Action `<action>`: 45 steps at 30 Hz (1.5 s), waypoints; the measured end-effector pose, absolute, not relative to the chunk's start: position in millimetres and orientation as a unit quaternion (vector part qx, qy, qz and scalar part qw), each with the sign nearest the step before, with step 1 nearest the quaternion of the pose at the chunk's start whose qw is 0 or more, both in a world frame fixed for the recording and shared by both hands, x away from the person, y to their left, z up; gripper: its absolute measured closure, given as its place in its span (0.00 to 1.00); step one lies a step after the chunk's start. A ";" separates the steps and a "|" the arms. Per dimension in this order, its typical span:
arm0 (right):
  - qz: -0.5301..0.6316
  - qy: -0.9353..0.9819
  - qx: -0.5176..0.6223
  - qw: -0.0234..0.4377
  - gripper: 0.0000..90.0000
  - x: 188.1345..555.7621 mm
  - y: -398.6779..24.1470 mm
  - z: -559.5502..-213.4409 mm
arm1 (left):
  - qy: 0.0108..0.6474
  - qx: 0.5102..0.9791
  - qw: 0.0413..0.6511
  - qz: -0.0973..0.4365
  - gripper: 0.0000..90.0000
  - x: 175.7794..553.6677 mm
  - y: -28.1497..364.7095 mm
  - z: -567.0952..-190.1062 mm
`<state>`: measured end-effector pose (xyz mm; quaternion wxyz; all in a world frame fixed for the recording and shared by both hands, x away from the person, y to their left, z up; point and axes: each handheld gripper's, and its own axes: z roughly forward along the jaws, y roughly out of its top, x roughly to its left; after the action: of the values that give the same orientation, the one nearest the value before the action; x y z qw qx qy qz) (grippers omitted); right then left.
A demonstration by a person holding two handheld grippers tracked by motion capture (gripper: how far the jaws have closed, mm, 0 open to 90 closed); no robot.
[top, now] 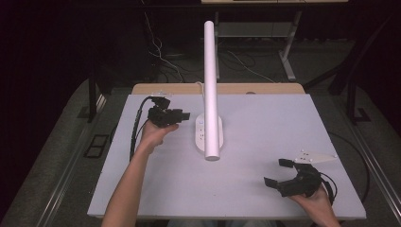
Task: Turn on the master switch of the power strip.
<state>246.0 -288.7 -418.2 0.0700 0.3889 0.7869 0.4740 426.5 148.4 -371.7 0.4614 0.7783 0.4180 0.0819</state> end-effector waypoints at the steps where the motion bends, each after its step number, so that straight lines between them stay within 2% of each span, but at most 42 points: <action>1: 0.474 0.787 0.389 0.070 0.00 246.0 -288.6 -418.1 | 0.414 0.779 0.464 0.081 0.47 424.5 151.3 -371.1; 5: 0.474 0.789 0.385 0.072 0.00 246.1 -287.8 -418.0 | 0.425 0.777 0.457 0.077 0.19 416.5 158.5 -370.0; 10: 0.475 0.788 0.385 0.072 0.00 245.9 -287.4 -417.7 | 0.423 0.778 0.463 0.046 0.00 408.2 169.7 -371.1; 18: 0.477 0.787 0.386 0.072 0.00 246.0 -287.9 -417.6 | 0.428 0.765 0.479 0.043 0.00 380.6 180.0 -375.0; 45: 0.484 0.781 0.389 0.070 0.00 244.8 -290.0 -416.5 | 0.383 0.774 0.498 0.080 0.01 295.3 180.0 -403.5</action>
<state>244.8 -290.0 -416.5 0.0699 0.3891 0.7809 0.4837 295.3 180.0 -403.5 0.4978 0.7742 0.3827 0.0799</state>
